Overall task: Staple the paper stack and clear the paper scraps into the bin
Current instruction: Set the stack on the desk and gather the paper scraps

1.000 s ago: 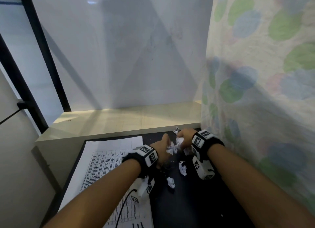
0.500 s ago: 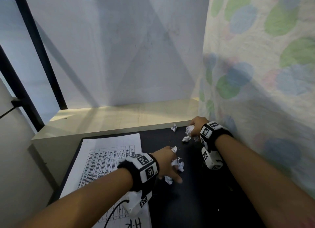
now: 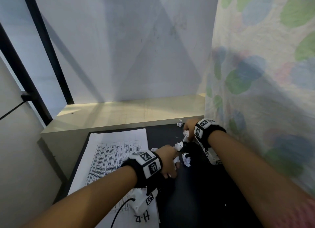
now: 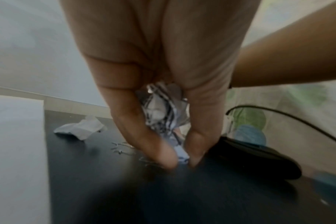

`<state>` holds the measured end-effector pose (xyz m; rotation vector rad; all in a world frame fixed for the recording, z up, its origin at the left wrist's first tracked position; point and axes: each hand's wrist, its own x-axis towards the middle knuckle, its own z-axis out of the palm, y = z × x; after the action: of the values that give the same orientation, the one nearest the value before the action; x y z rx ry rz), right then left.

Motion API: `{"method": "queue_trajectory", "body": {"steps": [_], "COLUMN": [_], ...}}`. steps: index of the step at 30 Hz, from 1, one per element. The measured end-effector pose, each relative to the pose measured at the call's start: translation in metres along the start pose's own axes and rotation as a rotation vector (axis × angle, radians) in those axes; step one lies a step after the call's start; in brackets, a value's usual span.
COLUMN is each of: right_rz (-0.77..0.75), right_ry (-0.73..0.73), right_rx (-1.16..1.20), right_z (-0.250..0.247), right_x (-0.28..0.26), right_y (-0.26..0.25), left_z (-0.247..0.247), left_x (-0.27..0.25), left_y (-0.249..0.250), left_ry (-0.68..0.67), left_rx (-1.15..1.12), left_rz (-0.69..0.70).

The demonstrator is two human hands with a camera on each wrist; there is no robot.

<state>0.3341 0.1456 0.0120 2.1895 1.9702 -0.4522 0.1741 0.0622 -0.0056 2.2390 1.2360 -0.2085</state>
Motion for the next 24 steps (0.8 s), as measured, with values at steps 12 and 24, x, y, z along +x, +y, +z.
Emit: {"method": "queue_trajectory", "body": {"steps": [12, 24], "right_rz": [-0.139, -0.401], "right_ry": [0.067, 0.228], "right_rx": [-0.051, -0.002], "right_z": [-0.006, -0.024], "right_x": [-0.043, -0.151], "right_y": [-0.024, -0.116], "left_z": [-0.032, -0.035], "left_x": [-0.069, -0.175], "left_y": [-0.053, -0.095], "left_ry": [0.239, 0.378], "left_rx": [-0.489, -0.579], "left_rz": [-0.072, -0.196]}}
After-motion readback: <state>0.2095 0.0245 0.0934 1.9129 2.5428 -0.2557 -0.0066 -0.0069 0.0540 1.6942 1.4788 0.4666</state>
